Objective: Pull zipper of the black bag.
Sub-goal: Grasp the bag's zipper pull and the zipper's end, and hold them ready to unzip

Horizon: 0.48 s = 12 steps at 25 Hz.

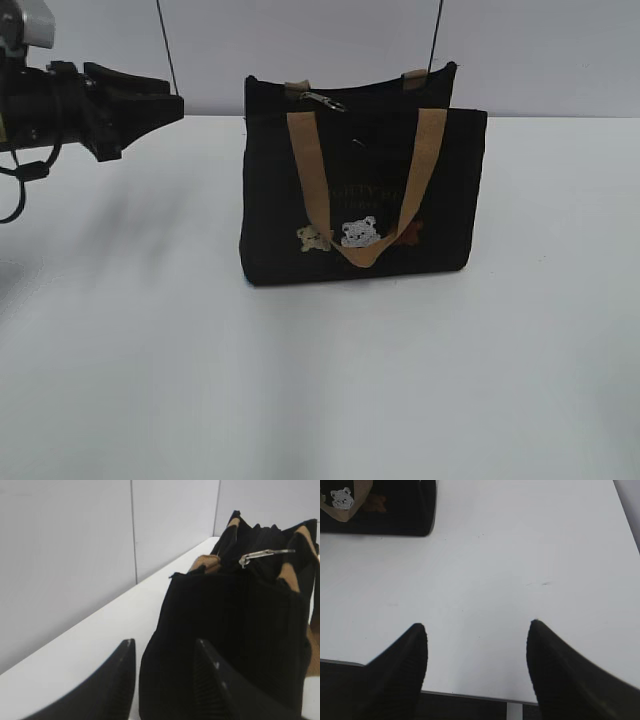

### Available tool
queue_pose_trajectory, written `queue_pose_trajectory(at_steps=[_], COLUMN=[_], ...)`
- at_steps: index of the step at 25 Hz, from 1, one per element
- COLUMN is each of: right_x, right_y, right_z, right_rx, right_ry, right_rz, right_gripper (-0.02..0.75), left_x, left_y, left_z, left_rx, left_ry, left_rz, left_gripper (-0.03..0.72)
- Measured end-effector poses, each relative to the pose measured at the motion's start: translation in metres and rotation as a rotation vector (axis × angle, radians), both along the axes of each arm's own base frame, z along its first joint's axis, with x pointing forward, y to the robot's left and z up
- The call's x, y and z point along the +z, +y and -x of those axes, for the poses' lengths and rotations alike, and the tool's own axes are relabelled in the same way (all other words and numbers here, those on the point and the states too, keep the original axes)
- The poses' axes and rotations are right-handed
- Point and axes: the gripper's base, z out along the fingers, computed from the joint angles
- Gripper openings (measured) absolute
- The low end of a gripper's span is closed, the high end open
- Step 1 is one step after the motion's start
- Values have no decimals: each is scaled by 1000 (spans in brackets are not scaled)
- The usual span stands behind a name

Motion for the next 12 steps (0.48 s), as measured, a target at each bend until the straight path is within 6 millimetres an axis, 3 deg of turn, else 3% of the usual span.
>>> queue_pose_trajectory(at_steps=[5, 9, 12], right_x=[0, 0, 0], right_y=[0, 0, 0], right_z=[0, 0, 0], right_rx=[1, 1, 1], right_ry=[0, 0, 0], right_rz=[-1, -1, -1], right_gripper=[475, 475, 475], left_x=[-12, -21, -30], left_y=[-18, -32, -45], left_z=[-30, -47, -57], left_rx=[-161, -205, -241], left_ry=[-11, -8, -3], left_rz=[-47, -42, -36], left_gripper=[338, 530, 592])
